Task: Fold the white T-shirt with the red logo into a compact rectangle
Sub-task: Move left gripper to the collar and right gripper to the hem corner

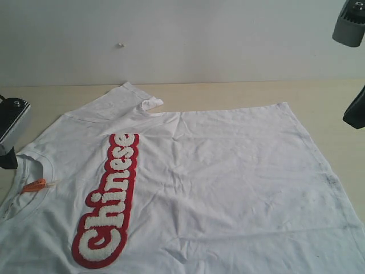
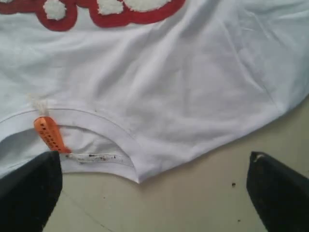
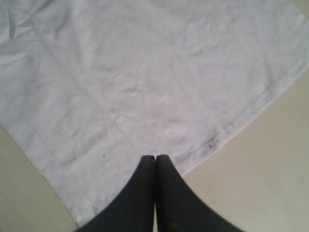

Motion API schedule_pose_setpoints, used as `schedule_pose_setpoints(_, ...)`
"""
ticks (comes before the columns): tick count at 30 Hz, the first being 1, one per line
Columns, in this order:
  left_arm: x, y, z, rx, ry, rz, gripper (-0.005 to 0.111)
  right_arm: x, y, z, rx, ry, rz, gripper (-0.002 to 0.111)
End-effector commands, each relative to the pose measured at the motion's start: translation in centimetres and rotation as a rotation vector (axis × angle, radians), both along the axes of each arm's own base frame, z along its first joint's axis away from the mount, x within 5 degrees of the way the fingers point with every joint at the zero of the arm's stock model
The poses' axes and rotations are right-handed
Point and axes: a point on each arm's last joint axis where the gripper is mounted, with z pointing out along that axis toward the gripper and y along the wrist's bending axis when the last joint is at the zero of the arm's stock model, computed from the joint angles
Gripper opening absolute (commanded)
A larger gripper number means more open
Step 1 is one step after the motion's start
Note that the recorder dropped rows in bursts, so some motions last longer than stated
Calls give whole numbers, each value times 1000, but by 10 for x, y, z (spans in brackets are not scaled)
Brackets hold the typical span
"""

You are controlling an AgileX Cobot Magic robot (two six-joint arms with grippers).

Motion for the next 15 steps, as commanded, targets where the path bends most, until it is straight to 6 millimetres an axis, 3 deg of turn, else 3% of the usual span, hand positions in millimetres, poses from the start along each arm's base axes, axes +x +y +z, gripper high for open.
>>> schedule_pose_setpoints(1,36,11,-10,0,-7,24,104,1,1,0,-8,-26,48,0)
schedule_pose_setpoints(4,63,26,-29,2,-60,37,104,4,1,1,-13,-63,57,0)
schedule_pose_setpoints(8,76,43,-62,15,-12,59,104,7,1,2,-13,-93,51,0)
schedule_pose_setpoints(15,91,47,-111,29,31,29,104,14,1,-5,-19,-70,51,0)
